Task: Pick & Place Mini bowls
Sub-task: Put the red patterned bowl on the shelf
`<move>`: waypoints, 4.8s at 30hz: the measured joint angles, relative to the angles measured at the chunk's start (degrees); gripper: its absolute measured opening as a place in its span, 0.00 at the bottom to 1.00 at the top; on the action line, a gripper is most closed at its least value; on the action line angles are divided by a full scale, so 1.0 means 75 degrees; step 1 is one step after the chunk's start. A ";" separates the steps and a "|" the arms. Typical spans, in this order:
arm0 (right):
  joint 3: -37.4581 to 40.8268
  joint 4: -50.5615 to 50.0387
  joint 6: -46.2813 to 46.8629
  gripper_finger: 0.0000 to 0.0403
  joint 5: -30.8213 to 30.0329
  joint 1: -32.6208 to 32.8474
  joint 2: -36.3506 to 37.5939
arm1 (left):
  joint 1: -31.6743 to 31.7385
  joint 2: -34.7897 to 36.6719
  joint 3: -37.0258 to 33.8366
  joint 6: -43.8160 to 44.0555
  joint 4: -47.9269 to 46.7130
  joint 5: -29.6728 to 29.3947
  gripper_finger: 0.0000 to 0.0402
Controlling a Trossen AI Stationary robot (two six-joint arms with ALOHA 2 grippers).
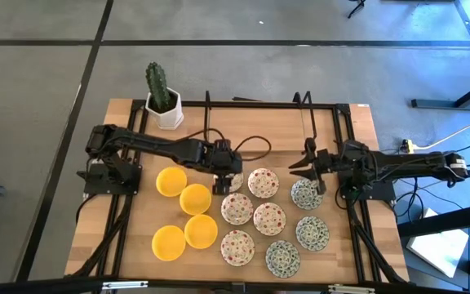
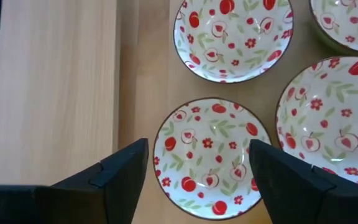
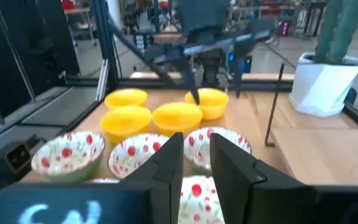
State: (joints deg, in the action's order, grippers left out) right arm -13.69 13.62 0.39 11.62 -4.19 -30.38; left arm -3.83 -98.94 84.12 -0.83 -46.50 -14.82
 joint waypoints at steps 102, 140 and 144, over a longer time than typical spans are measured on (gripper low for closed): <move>-0.0001 -0.0361 -0.0744 0.20 0.0003 -0.0003 0.0002 | 0.3016 -0.1495 0.4594 -0.1640 -0.2389 0.0220 0.02; -0.0001 -0.0022 -0.1700 0.20 -0.0003 -0.0003 0.0005 | 0.5388 -0.4068 0.5520 -0.1135 -0.3268 0.1852 0.02; -0.0001 0.0000 -0.1681 0.20 -0.0003 -0.0003 0.0005 | 0.5379 -0.4068 0.5461 -0.1010 -0.3310 0.1884 0.02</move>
State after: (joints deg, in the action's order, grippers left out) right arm -13.69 13.62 -12.22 11.60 -4.21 -30.35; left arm 36.51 -129.45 125.08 -8.40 -71.33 -0.69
